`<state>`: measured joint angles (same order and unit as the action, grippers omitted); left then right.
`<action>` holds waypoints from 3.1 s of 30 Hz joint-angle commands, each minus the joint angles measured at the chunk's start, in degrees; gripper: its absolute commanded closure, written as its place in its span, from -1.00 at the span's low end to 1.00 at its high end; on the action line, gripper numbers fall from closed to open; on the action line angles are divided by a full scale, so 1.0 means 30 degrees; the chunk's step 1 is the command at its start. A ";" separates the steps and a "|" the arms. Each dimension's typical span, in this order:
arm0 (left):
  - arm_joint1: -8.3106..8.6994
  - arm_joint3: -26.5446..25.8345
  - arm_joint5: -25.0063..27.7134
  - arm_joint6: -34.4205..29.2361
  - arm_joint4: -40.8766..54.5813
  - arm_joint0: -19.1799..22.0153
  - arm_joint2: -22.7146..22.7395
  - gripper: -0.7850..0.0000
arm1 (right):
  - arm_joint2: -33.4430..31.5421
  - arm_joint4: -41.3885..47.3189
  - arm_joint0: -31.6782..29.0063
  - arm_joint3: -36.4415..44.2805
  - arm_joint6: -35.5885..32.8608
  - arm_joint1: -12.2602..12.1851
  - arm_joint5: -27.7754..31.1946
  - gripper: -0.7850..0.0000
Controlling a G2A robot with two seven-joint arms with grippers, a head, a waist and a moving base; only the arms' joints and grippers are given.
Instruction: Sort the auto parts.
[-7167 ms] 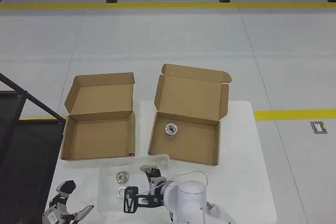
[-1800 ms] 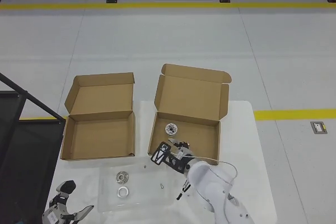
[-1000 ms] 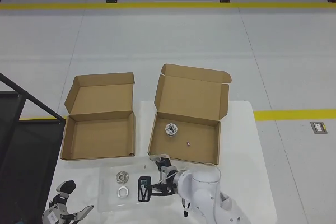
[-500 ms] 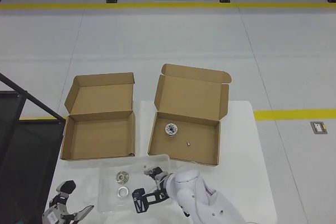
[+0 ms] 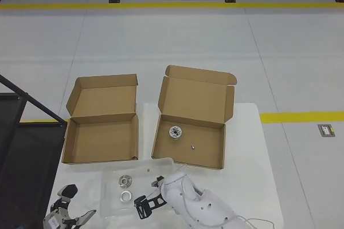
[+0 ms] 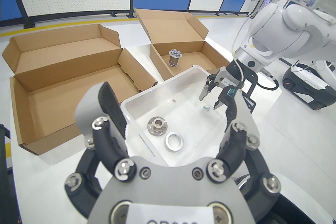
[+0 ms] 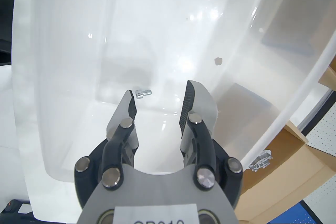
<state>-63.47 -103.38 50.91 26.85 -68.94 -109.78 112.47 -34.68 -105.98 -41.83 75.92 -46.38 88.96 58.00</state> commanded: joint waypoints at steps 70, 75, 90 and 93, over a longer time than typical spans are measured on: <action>0.0000 0.0000 0.0000 0.0000 0.0000 0.0000 0.0000 -1.00 | 0.8313 0.9729 0.6410 -0.6992 -0.2757 0.2118 -0.2785 0.21; 0.0000 0.0000 0.0000 0.0000 0.0000 0.0000 0.0000 -1.00 | 0.8313 1.0029 0.6631 -0.7099 -0.2981 0.2391 -0.3010 0.22; 0.0000 0.0000 0.0000 0.0000 0.0000 0.0000 0.0000 -1.00 | 0.8313 1.0252 0.6873 -0.6894 -0.2687 0.2454 -0.2718 0.28; 0.0000 0.0000 0.0000 0.0000 0.0000 0.0000 0.0000 -1.00 | 0.8313 0.9903 0.6827 -0.7270 -0.2323 0.2618 -0.2354 0.28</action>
<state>-63.47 -103.38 50.91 26.85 -68.94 -109.78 112.47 -9.74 -75.93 -21.30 54.48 -53.65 96.65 50.63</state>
